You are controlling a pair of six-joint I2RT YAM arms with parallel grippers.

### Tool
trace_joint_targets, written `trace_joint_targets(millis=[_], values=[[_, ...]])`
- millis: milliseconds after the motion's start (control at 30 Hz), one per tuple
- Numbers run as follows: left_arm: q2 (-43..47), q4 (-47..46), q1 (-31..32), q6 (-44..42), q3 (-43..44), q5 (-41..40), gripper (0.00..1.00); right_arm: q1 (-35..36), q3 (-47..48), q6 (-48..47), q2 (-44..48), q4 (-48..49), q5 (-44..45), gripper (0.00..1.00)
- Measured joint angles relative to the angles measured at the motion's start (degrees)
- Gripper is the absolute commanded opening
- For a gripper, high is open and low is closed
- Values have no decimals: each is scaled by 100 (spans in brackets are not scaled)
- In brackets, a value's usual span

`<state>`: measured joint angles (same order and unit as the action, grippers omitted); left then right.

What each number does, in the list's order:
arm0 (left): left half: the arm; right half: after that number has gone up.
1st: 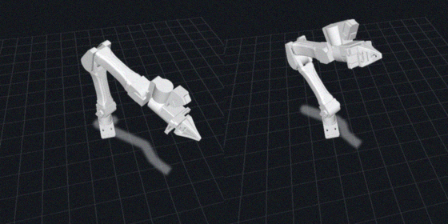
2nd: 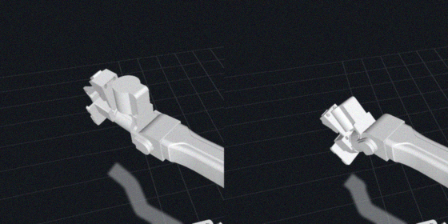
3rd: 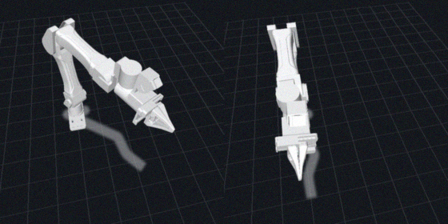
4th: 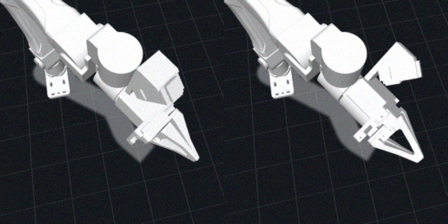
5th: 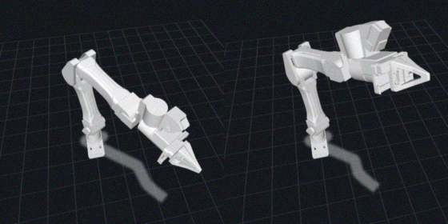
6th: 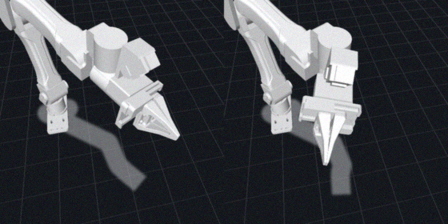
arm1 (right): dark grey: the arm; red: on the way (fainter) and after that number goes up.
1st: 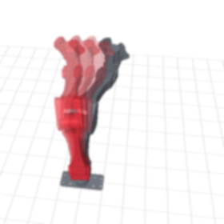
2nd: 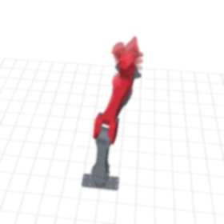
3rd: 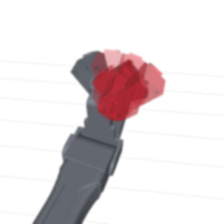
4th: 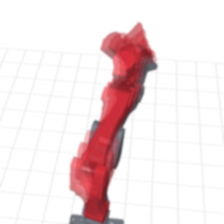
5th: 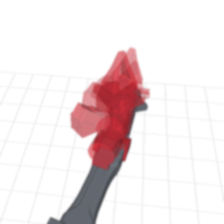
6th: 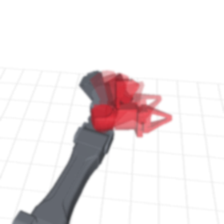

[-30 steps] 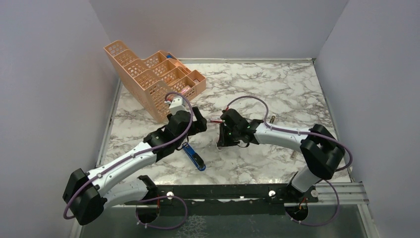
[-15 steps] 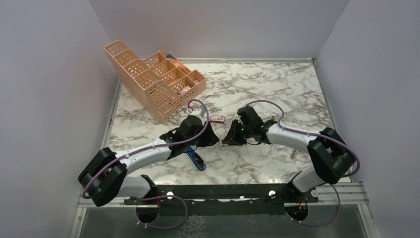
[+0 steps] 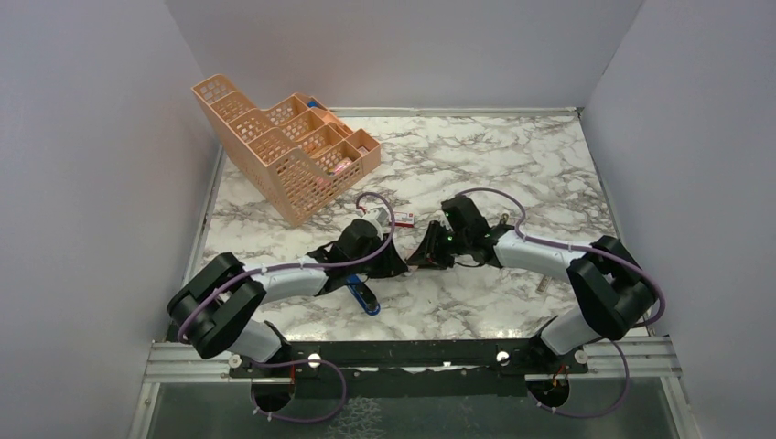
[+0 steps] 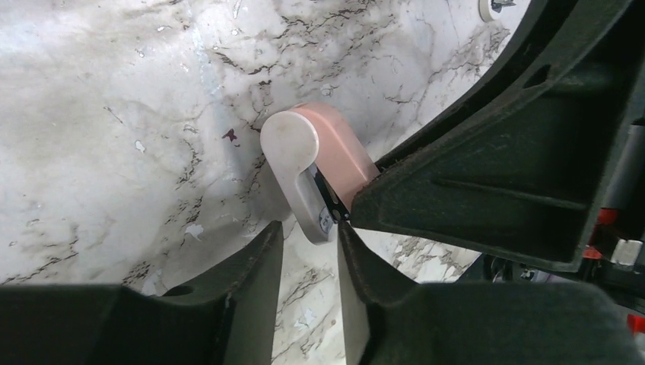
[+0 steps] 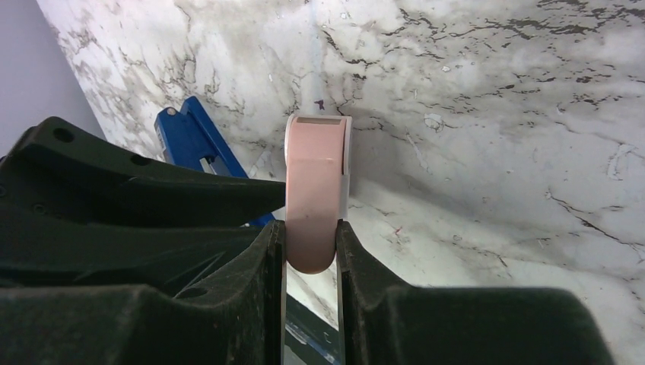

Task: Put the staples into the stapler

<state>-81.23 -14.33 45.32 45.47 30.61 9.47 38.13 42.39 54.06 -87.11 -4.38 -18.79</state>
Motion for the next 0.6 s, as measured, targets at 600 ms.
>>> trace_joint_targets(millis=[600], values=[[-455, -516, -26, 109, -22, 254, 0, -61, -26, -37, 33, -149, -74, 17]])
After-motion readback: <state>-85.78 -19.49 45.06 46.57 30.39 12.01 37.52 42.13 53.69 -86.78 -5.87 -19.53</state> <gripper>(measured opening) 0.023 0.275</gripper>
